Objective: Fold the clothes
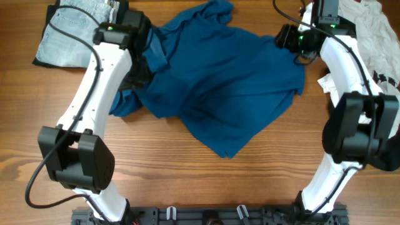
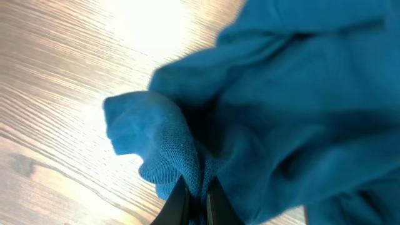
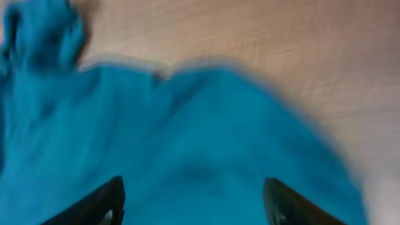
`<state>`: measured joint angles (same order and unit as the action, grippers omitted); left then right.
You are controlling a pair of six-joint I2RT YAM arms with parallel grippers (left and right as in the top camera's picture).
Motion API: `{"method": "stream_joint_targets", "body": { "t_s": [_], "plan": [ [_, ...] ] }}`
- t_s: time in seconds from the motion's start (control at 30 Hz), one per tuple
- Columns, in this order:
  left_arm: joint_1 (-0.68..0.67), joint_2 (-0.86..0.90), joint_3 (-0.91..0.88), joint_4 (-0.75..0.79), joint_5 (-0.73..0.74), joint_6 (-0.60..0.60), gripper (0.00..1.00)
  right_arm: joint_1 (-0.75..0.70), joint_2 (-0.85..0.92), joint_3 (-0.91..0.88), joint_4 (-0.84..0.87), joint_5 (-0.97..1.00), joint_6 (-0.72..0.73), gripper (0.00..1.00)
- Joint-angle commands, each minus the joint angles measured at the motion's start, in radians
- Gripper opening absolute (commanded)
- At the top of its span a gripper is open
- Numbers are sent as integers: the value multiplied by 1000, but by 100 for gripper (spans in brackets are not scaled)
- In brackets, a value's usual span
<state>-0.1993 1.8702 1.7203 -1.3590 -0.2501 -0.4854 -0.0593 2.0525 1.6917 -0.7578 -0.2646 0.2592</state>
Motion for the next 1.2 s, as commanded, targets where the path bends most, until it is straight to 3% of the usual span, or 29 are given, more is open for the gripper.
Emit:
{"method": "stream_joint_targets", "body": {
  "t_s": [0.0,0.13,0.33,0.6,0.77,0.97,1.0,1.07,1.17],
  "plan": [
    [63,-23,-2,26,-38,-21,4,56,-77,17,-137,-91,-23,71],
    [108,-23,-2,71,3,-21,4,142,-80,-6,-290,-84,-23,71],
    [119,-23,-2,96,6,-21,4,297,-111,-128,-374,-69,-62,70],
    [119,-23,-2,111,7,-21,4,531,-209,-504,-242,-70,19,68],
    [119,-23,-2,110,7,-21,4,664,-211,-570,-176,-35,77,66],
    [119,-23,-2,110,14,-21,4,739,-211,-588,-188,165,229,64],
    [119,-23,-2,110,14,-21,4,739,-211,-588,-194,176,248,61],
    [119,-23,-2,110,14,-21,4,739,-211,-588,-206,200,270,42],
    [119,-23,-2,109,13,-16,4,734,-211,-588,-230,274,323,4]
  ]
}}
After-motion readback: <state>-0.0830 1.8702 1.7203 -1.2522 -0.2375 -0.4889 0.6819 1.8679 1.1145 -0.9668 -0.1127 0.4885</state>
